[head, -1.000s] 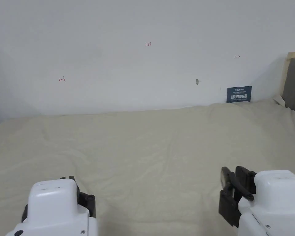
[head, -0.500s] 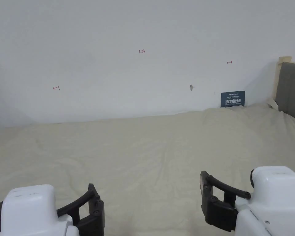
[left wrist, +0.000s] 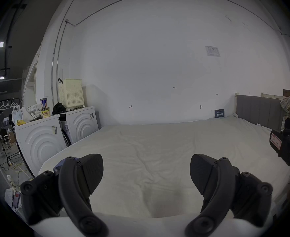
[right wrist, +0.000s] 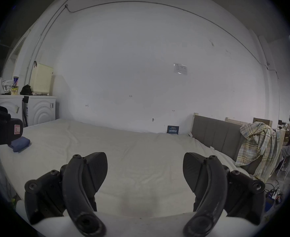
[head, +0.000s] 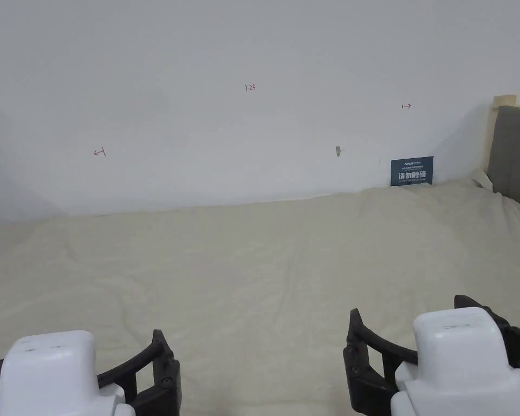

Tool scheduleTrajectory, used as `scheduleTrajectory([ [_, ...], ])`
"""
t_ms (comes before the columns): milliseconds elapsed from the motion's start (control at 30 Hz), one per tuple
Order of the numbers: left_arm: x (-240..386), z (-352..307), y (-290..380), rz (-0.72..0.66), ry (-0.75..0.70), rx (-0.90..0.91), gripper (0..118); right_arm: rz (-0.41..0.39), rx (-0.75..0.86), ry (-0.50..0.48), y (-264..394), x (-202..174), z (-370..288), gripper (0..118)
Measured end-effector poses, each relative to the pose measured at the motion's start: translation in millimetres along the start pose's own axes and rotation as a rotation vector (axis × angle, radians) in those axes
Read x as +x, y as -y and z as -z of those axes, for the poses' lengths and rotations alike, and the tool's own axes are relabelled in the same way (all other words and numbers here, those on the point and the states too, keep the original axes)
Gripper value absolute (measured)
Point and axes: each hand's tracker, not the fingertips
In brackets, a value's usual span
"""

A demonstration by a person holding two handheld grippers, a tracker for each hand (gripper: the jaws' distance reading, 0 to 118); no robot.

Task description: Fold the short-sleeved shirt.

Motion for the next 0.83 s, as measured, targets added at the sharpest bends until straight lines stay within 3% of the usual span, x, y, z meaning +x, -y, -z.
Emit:
scheduleTrajectory([
  [167,-2.0,0.6,-0.6,-0.006,-0.007,0.001,104,0.067,-0.074,0.094,-6.8,0.7,7.2,94],
  [467,-7.4,2.1,1.8,-0.028,0.000,0.003,104,0.073,-0.040,-0.039,3.5,12.3,5.5,96],
  [833,-12.9,-3.8,2.9,-0.047,0.030,0.049,109,0.052,-0.015,-0.039,-0.2,8.9,4.8,96],
])
